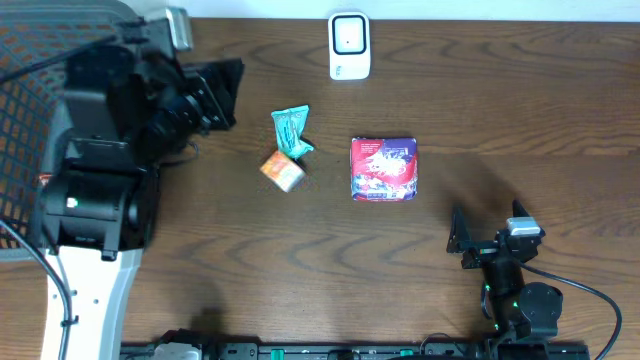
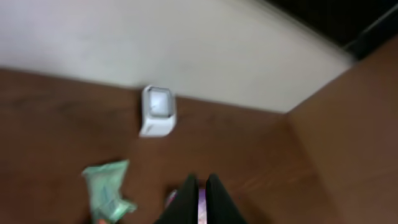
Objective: Scan the item barcode
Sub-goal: 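Carry the Kleenex pack past the scanner and drop it on the table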
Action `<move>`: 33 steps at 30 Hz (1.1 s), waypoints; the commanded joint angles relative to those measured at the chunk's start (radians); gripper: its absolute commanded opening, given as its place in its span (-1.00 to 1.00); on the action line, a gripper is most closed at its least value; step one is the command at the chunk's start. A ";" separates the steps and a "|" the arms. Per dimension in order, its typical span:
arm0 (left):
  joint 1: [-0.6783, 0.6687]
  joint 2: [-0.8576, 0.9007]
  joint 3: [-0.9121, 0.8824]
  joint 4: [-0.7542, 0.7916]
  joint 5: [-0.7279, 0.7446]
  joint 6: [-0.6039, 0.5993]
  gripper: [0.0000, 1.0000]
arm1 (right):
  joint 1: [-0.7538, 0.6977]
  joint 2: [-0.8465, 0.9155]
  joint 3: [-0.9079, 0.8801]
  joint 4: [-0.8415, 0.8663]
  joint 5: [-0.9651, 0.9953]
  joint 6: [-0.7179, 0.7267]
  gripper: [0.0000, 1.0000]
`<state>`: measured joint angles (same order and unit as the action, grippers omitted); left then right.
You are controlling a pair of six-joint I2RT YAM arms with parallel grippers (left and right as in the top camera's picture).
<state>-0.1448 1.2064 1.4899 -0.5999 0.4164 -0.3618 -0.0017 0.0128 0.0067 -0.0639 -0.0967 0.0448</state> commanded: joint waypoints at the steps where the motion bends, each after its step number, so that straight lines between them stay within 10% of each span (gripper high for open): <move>1: -0.046 -0.006 0.005 -0.043 -0.150 0.095 -0.85 | -0.006 -0.004 -0.001 -0.005 0.005 0.014 0.98; 14: -0.212 0.124 0.005 -0.140 -0.158 0.103 -0.81 | -0.006 -0.004 -0.001 -0.005 0.005 0.014 0.99; 17: -0.217 0.183 0.005 -0.164 -0.179 0.103 -0.04 | -0.006 -0.004 -0.001 -0.005 0.005 0.013 0.99; 33: -0.078 0.150 0.068 -0.106 -0.520 0.103 0.48 | -0.006 -0.004 -0.001 -0.005 0.005 0.013 0.98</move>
<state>-0.2794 1.4052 1.5200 -0.7090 0.0639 -0.2623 -0.0017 0.0128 0.0067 -0.0643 -0.0967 0.0448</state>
